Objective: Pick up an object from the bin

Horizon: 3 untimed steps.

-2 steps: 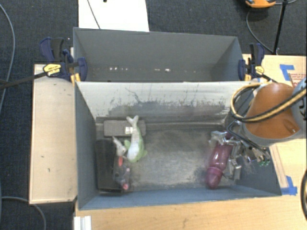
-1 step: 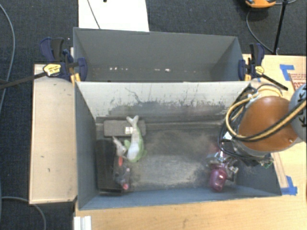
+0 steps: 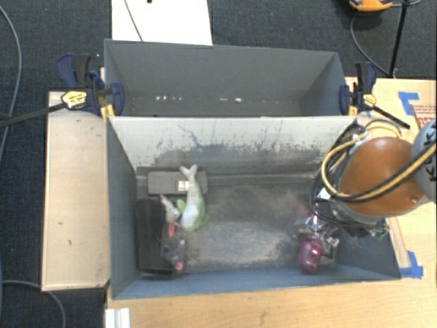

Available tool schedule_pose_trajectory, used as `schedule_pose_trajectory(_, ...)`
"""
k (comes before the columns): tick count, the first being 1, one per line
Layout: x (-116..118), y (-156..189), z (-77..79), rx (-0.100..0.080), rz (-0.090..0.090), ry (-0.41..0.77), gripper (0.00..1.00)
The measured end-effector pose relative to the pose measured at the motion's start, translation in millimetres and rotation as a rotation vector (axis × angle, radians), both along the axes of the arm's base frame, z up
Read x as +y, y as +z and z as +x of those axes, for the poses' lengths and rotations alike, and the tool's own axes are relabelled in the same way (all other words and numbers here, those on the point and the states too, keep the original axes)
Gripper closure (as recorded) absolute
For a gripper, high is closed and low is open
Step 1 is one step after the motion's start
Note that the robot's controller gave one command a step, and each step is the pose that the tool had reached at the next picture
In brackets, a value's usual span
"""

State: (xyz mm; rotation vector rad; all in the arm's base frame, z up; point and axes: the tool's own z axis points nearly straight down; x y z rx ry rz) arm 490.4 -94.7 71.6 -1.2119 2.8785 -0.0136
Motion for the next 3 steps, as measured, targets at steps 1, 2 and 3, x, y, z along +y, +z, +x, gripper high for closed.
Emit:
schedule_pose_trajectory(1, 0.1, -0.1, 0.0, 0.000, 0.000, 0.005, 1.00)
schedule_pose_trajectory(2, 0.2, -0.1, 0.0, -0.001, 0.000, 0.009, 1.00)
schedule_pose_trajectory(3, 0.3, -0.1, 0.0, -0.001, 0.000, 0.012, 1.00)
